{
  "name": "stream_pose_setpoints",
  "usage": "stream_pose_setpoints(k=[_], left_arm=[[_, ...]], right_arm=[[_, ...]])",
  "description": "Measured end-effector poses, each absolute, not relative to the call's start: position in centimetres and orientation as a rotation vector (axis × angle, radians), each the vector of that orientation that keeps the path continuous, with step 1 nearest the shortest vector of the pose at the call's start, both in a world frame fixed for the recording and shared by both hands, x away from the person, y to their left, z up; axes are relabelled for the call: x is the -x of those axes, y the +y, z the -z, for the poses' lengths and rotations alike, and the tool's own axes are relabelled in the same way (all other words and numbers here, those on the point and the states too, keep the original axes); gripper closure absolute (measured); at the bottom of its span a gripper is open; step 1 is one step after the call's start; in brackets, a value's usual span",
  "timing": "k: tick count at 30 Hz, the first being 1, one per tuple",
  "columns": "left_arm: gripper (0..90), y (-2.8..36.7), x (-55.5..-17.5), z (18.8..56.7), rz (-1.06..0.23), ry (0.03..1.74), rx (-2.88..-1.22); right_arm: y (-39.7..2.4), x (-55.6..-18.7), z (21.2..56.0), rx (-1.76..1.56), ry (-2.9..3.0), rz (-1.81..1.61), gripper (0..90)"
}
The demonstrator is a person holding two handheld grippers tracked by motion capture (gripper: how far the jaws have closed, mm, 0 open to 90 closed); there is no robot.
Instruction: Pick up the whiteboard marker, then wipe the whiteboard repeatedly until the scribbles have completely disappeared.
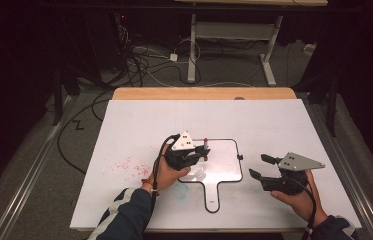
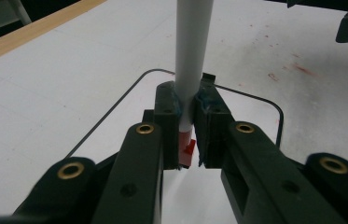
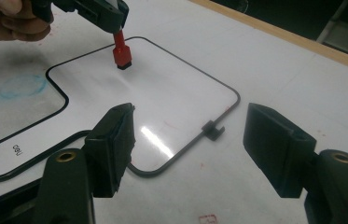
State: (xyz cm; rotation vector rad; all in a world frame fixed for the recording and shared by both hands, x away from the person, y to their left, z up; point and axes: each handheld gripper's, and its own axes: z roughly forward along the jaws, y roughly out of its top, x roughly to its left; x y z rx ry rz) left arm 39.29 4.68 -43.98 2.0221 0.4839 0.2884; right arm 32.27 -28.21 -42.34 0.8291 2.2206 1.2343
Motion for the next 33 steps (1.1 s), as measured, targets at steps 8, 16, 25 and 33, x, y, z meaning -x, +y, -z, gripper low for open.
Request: stream_pose_setpoints(k=[8,16,25,33], left_arm=[[78.9,3.1,-38.0,43.0,-0.240,0.418,-2.024],[78.9,1.3,-36.9,42.8,-0.210,0.365,-2.056],[78.8,-0.7,-36.0,43.0,-0.154,0.304,-2.081],[78.7,-2.0,-35.0,43.2,-0.124,0.252,-2.087]], right_arm=[[-28.0,-32.1,42.0,-0.823,2.204,-1.265,34.7],[-26.6,-31.6,41.3,-0.772,2.208,-1.328,37.3],[-25.1,-31.1,40.6,-0.730,2.238,-1.415,42.2],[-24.0,-30.8,40.6,-0.703,2.251,-1.438,47.3]])
